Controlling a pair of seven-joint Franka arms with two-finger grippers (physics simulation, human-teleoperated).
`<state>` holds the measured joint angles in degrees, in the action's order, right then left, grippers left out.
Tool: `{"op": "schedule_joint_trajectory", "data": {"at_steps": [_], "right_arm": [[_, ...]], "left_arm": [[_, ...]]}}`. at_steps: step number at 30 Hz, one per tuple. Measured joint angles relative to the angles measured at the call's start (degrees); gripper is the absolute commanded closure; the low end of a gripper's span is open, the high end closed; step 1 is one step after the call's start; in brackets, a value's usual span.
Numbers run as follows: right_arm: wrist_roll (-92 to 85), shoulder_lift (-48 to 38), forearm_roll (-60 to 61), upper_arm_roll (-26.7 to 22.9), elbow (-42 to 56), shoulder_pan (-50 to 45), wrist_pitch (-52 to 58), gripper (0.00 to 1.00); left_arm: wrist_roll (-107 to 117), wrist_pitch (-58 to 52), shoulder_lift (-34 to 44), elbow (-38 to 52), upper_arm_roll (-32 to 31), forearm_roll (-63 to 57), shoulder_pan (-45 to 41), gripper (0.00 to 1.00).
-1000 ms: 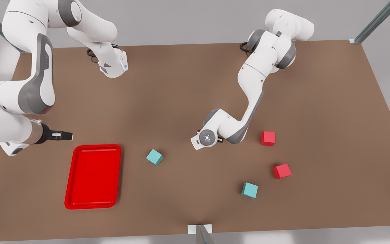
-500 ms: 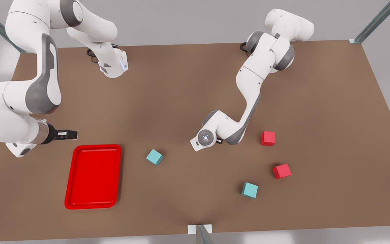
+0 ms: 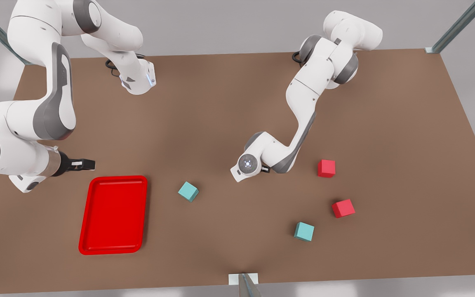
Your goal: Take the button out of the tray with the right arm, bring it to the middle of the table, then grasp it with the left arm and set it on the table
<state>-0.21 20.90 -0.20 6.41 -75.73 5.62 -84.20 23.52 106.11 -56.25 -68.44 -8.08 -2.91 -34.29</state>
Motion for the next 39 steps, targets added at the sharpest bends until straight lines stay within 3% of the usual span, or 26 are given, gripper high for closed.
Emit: {"op": "schedule_joint_trajectory", "data": {"at_steps": [3, 8, 10, 22, 28, 39], "right_arm": [[-0.01, 0.23, 0.0, 0.0, 0.1, 0.0, -0.01, 0.0], [-0.02, 0.26, -0.03, 0.0, 0.16, 0.0, -0.02, 0.0], [-0.02, 0.3, -0.05, 0.0, 0.19, 0.01, -0.04, 0.0], [-0.03, 0.35, -0.09, 0.0, 0.21, 0.01, -0.05, 0.0], [-0.04, 0.35, -0.14, 0.0, 0.13, 0.04, -0.14, 0.0], [-0.05, 0.35, -0.1, 0.0, 0.2, 0.0, -0.05, 0.0]], "left_arm": [[0.47, 0.2, -0.06, 0.0, 0.0, -0.01, 0.08, 0.05], [1.11, 0.31, 0.0, 0.03, 0.0, -0.04, 0.12, 0.42], [1.39, 0.31, 0.0, 0.07, -0.03, -0.05, 0.09, 0.48], [3.7, -2.13, 4.54, 1.73, 0.04, 0.07, 0.91, 0.49], [7.89, -1.21, 4.85, 3.44, 3.35, -0.05, 0.51, 0.5], [26.32, 9.62, 4.91, 3.47, 4.66, -5.41, -2.79, 0.5]]}}
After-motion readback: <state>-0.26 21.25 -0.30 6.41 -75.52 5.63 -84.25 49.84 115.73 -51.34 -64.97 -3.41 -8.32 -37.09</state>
